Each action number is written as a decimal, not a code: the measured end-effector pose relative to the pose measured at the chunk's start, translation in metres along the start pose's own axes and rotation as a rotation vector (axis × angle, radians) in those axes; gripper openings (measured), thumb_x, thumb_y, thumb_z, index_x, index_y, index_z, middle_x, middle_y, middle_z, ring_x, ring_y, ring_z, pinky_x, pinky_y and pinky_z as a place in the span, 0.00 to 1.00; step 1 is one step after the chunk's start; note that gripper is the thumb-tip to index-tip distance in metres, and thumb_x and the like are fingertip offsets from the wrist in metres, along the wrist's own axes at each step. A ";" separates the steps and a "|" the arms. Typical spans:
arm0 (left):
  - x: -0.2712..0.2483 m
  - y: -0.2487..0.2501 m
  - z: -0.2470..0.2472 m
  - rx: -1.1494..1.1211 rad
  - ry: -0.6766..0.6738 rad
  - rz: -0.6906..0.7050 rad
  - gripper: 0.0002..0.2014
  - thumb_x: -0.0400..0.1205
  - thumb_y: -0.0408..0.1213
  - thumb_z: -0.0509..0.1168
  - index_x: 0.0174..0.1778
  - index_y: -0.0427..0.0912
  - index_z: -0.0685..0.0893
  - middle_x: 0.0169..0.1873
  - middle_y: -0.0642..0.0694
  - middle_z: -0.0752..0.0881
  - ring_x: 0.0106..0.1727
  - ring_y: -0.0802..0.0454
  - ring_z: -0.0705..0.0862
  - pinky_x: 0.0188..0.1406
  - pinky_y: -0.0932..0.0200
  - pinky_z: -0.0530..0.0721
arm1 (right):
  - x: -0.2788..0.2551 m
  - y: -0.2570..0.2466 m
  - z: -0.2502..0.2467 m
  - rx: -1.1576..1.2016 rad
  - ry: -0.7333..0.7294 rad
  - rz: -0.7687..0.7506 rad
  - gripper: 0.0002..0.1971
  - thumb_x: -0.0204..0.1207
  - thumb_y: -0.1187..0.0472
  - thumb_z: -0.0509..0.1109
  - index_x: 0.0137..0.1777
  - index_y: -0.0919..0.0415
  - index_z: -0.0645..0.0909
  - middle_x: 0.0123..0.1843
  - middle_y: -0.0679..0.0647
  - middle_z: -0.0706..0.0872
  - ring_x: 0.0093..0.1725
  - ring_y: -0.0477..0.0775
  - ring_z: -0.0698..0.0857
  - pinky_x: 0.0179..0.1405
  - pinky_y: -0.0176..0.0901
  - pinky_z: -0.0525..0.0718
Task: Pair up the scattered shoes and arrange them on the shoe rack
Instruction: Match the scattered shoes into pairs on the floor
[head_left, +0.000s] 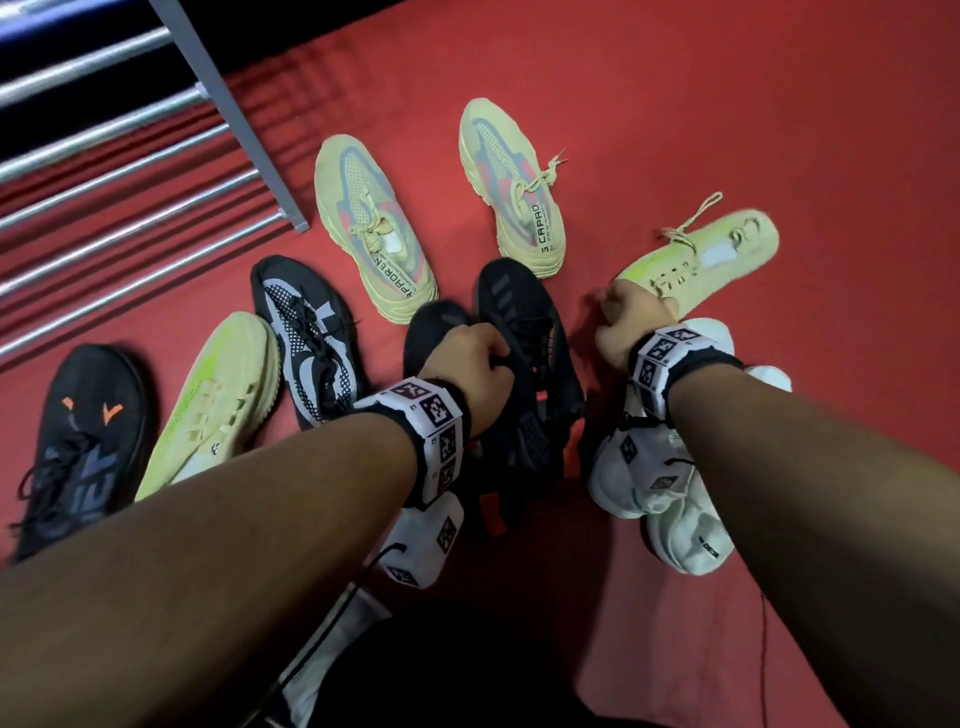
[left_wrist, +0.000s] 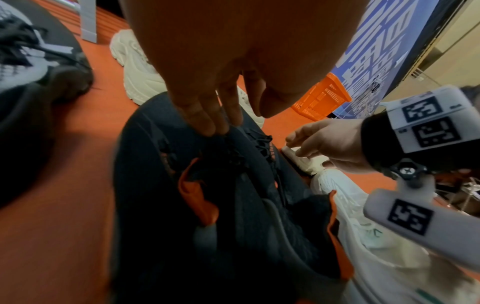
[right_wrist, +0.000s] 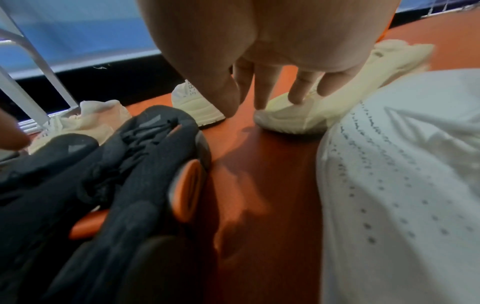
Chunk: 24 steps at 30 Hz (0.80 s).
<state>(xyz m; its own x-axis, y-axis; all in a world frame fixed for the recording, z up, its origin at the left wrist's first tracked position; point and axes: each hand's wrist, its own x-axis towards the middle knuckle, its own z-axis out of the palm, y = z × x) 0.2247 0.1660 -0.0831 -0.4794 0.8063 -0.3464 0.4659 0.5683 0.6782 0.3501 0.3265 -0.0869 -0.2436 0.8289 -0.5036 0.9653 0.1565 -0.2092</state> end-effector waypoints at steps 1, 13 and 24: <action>-0.001 -0.002 0.000 0.002 0.000 -0.003 0.12 0.75 0.32 0.62 0.53 0.44 0.84 0.55 0.46 0.83 0.55 0.49 0.82 0.49 0.62 0.74 | 0.002 0.000 0.003 -0.031 -0.004 -0.037 0.20 0.59 0.53 0.59 0.51 0.31 0.71 0.61 0.58 0.77 0.60 0.68 0.72 0.66 0.57 0.75; 0.000 -0.037 -0.029 0.052 0.042 -0.156 0.09 0.75 0.34 0.62 0.48 0.49 0.83 0.55 0.45 0.83 0.53 0.46 0.82 0.47 0.63 0.73 | -0.006 -0.018 0.020 -0.444 0.042 0.031 0.29 0.74 0.59 0.67 0.76 0.52 0.67 0.82 0.59 0.60 0.72 0.71 0.65 0.69 0.66 0.66; -0.008 -0.039 -0.042 0.043 0.052 -0.134 0.06 0.76 0.35 0.63 0.46 0.50 0.80 0.55 0.44 0.81 0.48 0.49 0.79 0.45 0.63 0.72 | -0.027 -0.065 0.002 -0.230 0.281 -0.426 0.23 0.73 0.69 0.61 0.66 0.53 0.83 0.57 0.61 0.80 0.59 0.67 0.75 0.53 0.49 0.74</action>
<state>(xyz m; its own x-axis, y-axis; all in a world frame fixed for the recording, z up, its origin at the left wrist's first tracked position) 0.1793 0.1311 -0.0796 -0.5769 0.7138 -0.3971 0.4262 0.6778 0.5992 0.2938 0.2926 -0.0616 -0.6124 0.7731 -0.1653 0.7905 0.5959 -0.1415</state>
